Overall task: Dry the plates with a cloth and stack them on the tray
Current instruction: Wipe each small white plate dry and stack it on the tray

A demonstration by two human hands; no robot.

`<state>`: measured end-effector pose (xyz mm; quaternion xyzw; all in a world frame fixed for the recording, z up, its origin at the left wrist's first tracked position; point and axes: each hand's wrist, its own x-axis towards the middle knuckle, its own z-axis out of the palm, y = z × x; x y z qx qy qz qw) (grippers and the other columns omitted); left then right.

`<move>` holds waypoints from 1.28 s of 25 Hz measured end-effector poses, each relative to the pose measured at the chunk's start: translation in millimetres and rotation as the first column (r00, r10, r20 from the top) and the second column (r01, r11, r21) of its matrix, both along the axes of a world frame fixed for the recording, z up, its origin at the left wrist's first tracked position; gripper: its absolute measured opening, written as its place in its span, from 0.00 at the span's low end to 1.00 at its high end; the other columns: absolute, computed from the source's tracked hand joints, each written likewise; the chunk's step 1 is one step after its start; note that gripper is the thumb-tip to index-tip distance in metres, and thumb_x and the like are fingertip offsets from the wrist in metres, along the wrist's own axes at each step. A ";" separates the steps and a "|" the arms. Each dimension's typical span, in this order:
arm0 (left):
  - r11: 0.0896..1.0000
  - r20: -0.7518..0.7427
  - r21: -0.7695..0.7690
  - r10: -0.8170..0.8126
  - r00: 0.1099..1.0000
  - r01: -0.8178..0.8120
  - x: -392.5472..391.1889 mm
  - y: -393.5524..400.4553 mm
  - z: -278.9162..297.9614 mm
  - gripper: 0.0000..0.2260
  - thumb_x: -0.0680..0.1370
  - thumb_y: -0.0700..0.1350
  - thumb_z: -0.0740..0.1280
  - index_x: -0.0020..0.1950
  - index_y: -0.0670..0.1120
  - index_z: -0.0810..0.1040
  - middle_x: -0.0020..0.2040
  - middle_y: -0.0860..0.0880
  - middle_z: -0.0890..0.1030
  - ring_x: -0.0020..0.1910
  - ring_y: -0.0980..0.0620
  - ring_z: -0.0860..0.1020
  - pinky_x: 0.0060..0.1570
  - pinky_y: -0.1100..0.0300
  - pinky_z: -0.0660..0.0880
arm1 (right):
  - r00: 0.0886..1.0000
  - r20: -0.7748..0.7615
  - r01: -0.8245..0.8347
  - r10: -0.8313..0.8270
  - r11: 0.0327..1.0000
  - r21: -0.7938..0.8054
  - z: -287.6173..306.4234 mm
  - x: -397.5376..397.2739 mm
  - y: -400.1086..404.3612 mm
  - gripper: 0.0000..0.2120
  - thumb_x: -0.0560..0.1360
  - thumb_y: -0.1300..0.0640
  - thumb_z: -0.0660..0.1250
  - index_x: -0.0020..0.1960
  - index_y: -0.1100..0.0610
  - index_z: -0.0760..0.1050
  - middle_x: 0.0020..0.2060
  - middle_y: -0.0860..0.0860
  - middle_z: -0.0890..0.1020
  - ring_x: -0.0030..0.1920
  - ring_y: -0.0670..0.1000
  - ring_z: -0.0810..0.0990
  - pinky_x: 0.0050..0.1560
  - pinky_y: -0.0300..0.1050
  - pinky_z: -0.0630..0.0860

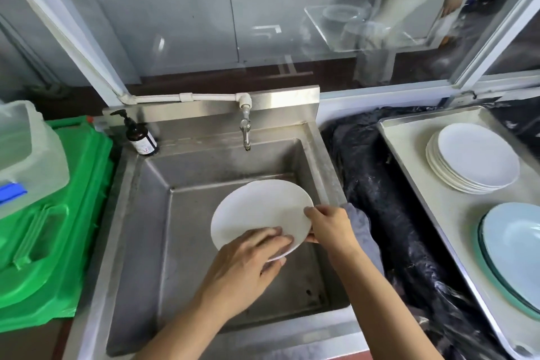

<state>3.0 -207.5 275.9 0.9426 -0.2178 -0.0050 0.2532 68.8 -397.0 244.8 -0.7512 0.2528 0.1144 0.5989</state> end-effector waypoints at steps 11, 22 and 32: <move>0.824 -0.115 -0.205 0.516 0.849 -0.528 17.5 64.1 0.5 0.12 0.78 0.43 0.68 0.61 0.50 0.80 0.58 0.48 0.80 0.57 0.45 0.77 0.60 0.50 0.73 | 0.992 0.091 0.086 -0.085 0.996 -0.003 21.8 -47.8 5.1 0.19 0.81 0.57 0.67 0.33 0.45 0.85 0.37 0.49 0.86 0.44 0.55 0.85 0.45 0.49 0.84; 0.717 -0.525 -0.366 0.368 0.767 -0.594 17.7 44.9 11.8 0.13 0.80 0.41 0.60 0.61 0.56 0.76 0.55 0.49 0.83 0.51 0.49 0.81 0.51 0.49 0.79 | 0.986 0.034 0.162 -0.161 0.986 -0.034 33.6 -78.4 -17.8 0.10 0.81 0.53 0.68 0.47 0.59 0.83 0.41 0.55 0.83 0.38 0.51 0.81 0.31 0.38 0.78; 0.735 -0.513 -0.414 0.299 0.804 -0.537 44.3 -65.0 14.4 0.13 0.81 0.41 0.60 0.58 0.57 0.78 0.56 0.50 0.80 0.55 0.45 0.80 0.56 0.45 0.79 | 0.942 0.035 0.328 -0.333 0.939 0.106 29.8 -64.2 -124.6 0.03 0.77 0.57 0.69 0.49 0.51 0.82 0.45 0.54 0.84 0.45 0.56 0.82 0.55 0.58 0.81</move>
